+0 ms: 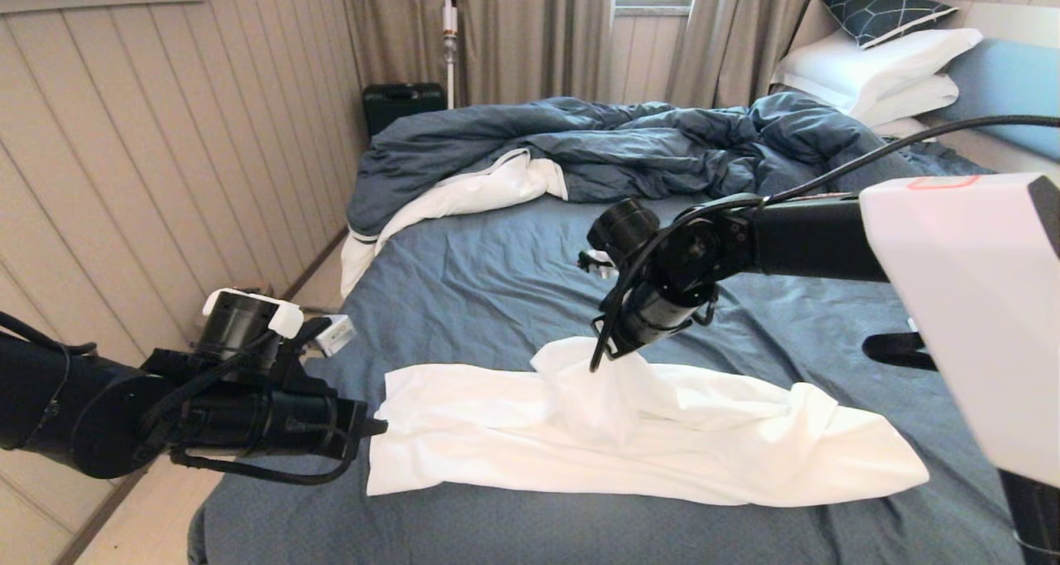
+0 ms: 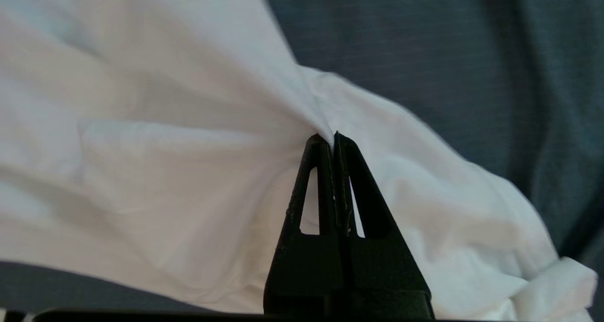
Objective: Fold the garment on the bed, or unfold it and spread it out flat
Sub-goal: Unford the white T-shirt
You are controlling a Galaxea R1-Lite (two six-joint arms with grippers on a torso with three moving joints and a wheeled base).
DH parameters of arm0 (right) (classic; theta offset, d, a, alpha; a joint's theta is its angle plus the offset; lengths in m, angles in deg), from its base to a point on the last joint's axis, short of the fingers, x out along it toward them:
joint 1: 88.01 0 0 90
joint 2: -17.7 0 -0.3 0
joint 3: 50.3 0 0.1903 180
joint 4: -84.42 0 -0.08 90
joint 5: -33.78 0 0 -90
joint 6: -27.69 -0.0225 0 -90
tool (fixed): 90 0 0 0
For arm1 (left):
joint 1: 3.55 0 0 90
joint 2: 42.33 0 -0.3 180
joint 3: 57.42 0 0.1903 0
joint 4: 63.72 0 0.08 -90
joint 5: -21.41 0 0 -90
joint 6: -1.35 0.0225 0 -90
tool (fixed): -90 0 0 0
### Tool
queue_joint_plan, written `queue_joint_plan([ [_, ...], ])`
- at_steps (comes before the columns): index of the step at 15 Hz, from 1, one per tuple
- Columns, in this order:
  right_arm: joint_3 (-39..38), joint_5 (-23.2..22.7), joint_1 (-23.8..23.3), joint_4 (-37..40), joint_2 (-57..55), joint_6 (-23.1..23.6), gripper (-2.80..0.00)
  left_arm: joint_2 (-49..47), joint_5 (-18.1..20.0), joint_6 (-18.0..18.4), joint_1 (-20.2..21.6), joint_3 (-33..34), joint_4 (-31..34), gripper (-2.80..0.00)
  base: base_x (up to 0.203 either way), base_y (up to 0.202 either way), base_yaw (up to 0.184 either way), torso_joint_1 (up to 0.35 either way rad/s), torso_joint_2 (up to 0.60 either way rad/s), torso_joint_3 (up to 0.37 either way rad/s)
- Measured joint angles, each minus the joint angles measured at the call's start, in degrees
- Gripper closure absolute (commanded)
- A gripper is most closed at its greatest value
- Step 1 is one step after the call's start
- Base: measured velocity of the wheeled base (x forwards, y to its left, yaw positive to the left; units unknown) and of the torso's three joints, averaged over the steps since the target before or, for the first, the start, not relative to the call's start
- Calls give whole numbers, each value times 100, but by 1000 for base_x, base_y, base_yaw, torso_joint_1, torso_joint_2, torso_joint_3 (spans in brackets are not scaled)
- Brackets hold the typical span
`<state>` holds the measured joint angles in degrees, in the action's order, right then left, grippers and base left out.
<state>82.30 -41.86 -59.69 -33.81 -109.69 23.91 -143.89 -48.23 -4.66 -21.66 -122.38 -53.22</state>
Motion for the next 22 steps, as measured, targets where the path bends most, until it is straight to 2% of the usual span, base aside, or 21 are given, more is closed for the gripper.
queue_joint_plan([
  [6, 113, -9, -840, -216, -62, 15, 0, -12, 0, 1, -16, 11, 2, 0, 0, 0, 0, 0, 0, 0],
  [10, 124, -15, -1395, -1054, -226, 4, 0, -21, 0, -7, -27, 23, -54, 0, 0, 0, 0, 0, 0, 0],
  [15, 126, 79, -1942, -1710, -408, -192, 0, -93, -21, -13, -77, 139, -341, 0, 0, 0, 0, 0, 0, 0],
  [22, 126, 157, -2363, -2062, -618, -256, 0, -113, -13, -33, -119, 160, -339, 0, 0, 0, 0, 0, 0, 0],
])
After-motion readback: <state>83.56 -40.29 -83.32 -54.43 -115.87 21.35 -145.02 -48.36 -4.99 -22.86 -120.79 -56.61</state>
